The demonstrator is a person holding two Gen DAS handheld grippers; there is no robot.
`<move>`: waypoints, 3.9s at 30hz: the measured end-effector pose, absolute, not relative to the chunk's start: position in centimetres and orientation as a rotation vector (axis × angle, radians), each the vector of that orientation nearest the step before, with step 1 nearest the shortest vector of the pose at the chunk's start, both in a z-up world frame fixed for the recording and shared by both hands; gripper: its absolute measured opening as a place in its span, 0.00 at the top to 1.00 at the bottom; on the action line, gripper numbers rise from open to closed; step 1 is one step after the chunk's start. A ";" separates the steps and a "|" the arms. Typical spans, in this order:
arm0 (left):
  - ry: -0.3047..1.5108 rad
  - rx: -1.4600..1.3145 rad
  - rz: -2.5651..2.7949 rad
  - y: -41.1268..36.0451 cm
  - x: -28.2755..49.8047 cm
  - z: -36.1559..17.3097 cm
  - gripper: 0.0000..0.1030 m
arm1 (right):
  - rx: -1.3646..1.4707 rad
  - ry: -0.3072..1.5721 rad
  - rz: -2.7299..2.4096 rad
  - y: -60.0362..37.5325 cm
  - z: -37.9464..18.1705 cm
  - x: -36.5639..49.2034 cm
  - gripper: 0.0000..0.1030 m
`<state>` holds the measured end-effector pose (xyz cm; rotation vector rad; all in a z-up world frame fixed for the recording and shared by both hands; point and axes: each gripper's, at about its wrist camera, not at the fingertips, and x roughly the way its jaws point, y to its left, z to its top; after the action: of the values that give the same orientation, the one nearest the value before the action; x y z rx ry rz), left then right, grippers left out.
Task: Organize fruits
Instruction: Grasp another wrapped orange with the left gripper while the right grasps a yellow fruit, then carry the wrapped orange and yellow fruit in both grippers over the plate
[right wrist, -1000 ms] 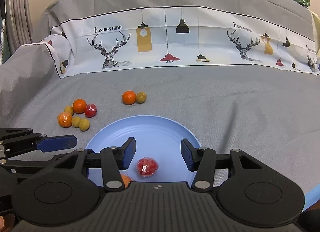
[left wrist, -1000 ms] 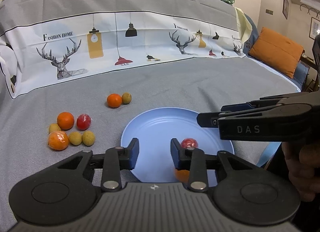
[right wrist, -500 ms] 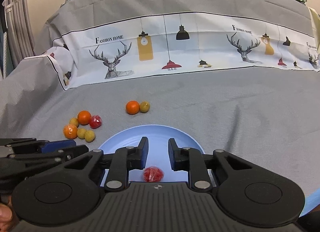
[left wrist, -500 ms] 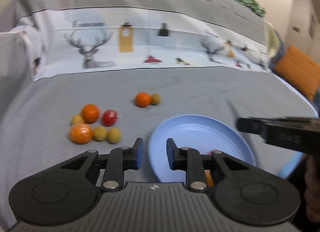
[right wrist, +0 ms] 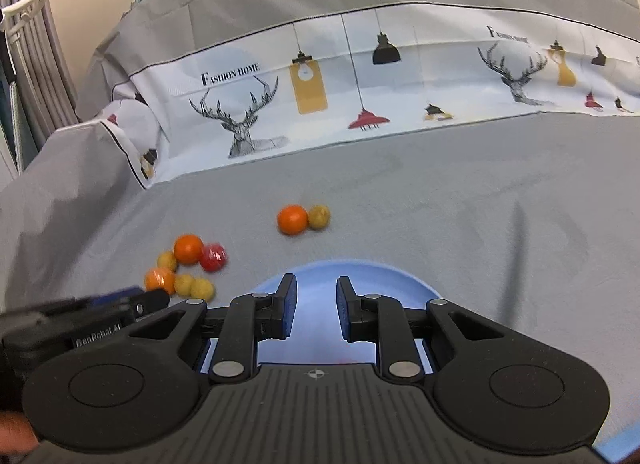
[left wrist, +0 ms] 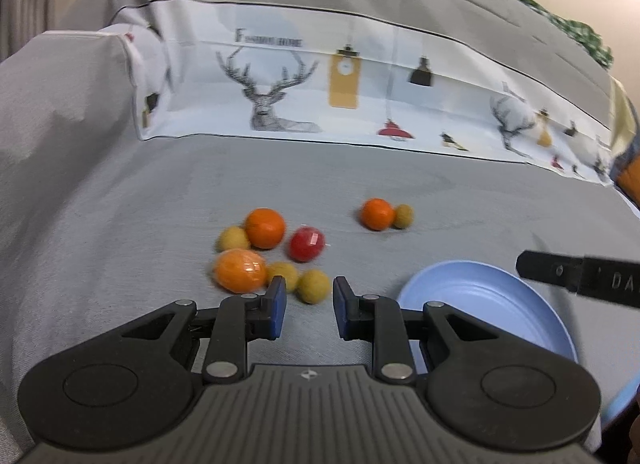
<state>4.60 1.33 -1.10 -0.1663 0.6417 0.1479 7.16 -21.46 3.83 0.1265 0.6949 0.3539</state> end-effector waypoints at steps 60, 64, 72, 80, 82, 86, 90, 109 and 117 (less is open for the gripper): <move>0.616 -0.246 0.242 4.9 6.9 -1.4 0.57 | 0.307 0.737 0.276 -18.5 3.9 16.0 0.75; 0.612 -0.231 0.198 3.9 5.7 -0.6 0.57 | 0.295 0.714 0.302 -19.8 5.9 12.0 0.75; 0.608 -0.195 0.134 2.2 3.2 0.8 0.57 | 0.241 0.690 0.307 -23.3 7.8 5.3 0.75; 0.604 -0.183 0.093 1.3 0.4 2.2 0.57 | 0.206 0.654 0.284 -25.4 7.5 0.9 0.75; 0.613 -0.181 0.070 0.8 -0.3 2.5 0.57 | 0.214 0.651 0.282 -25.7 7.5 0.4 0.75; 0.626 -0.190 0.009 0.0 -1.9 2.8 0.57 | 0.180 0.642 0.283 -25.6 7.2 0.1 0.75; 0.631 -0.141 -0.043 -1.5 -2.2 2.6 0.57 | 0.182 0.660 0.272 -25.9 6.5 0.5 0.75; 0.654 -0.102 -0.151 -3.7 -0.1 0.0 0.57 | 0.188 0.734 0.249 -25.3 4.7 1.8 0.75; 0.658 -0.095 -0.183 -4.2 0.3 -0.7 0.57 | 0.146 0.743 0.256 -24.6 4.5 1.6 0.75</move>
<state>0.34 -4.18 -0.68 -0.0951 0.6578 -0.1831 1.61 -24.63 4.49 0.1458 0.7431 0.2564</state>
